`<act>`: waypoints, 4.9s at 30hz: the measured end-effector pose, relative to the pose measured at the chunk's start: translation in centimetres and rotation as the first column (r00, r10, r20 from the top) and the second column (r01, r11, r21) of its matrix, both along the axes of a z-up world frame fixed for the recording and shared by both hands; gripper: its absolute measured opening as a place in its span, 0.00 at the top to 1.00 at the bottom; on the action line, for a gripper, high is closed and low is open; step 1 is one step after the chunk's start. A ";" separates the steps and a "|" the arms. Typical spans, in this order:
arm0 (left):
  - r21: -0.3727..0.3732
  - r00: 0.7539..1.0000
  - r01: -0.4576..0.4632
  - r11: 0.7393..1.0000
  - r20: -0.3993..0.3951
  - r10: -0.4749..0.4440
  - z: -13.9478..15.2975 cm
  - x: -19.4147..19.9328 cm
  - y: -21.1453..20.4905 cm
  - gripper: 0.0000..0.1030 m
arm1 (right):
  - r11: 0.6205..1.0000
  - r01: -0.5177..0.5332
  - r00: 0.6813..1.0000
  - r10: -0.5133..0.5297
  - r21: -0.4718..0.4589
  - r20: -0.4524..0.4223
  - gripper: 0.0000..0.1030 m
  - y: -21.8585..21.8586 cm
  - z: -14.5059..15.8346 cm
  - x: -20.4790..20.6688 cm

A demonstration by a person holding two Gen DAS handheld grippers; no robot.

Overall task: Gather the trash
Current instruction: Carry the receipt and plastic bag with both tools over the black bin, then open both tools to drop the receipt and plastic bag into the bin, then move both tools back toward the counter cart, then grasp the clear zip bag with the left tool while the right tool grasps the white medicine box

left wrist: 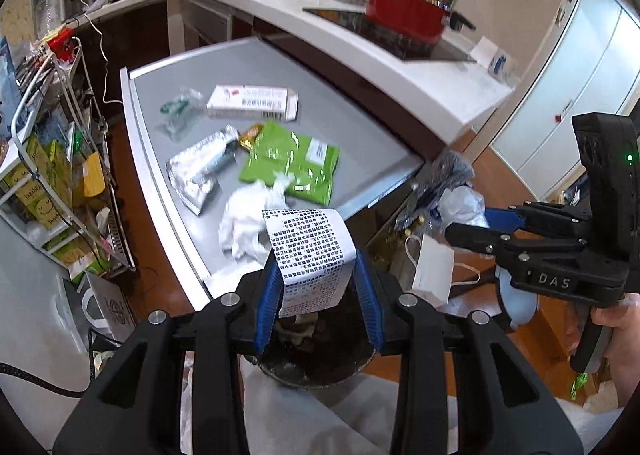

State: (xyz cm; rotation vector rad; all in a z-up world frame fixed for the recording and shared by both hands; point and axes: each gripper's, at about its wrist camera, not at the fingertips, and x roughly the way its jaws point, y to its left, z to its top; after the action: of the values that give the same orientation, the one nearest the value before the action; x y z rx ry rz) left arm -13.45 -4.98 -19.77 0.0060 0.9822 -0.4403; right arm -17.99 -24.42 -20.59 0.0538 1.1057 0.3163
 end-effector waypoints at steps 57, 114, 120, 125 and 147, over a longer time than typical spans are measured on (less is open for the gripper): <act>0.236 0.986 0.074 0.969 -0.163 -0.035 -12.7 1.3 -3.7 0.21 | 0.998 0.021 0.953 -0.036 -0.056 -0.301 0.25 -0.2 -13.9 2.8; 0.066 0.979 -0.197 0.978 0.071 0.192 0.5 21.0 10.3 0.06 | 0.973 -0.149 0.946 0.193 -0.178 0.260 0.04 7.3 6.5 20.4; 0.103 0.989 -0.140 0.985 0.064 0.134 -0.6 23.9 9.9 0.06 | 0.958 -0.205 0.956 0.241 -0.203 0.170 0.04 8.3 3.4 24.2; 0.135 1.000 -0.021 0.991 -0.003 0.022 -2.9 26.4 9.7 0.06 | 0.925 -0.313 0.942 0.331 -0.216 0.051 0.04 9.1 0.4 28.2; 0.127 0.969 0.157 0.979 -0.211 -0.128 -9.7 32.6 8.8 0.06 | 0.789 -0.532 0.847 0.493 -0.309 -0.200 0.04 12.7 -8.0 35.2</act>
State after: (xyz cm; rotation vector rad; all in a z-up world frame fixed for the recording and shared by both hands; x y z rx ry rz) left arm 19.14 3.86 -29.51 0.1656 1.2173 -0.5092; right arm 17.24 -11.71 -28.62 -0.5729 1.2626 0.6037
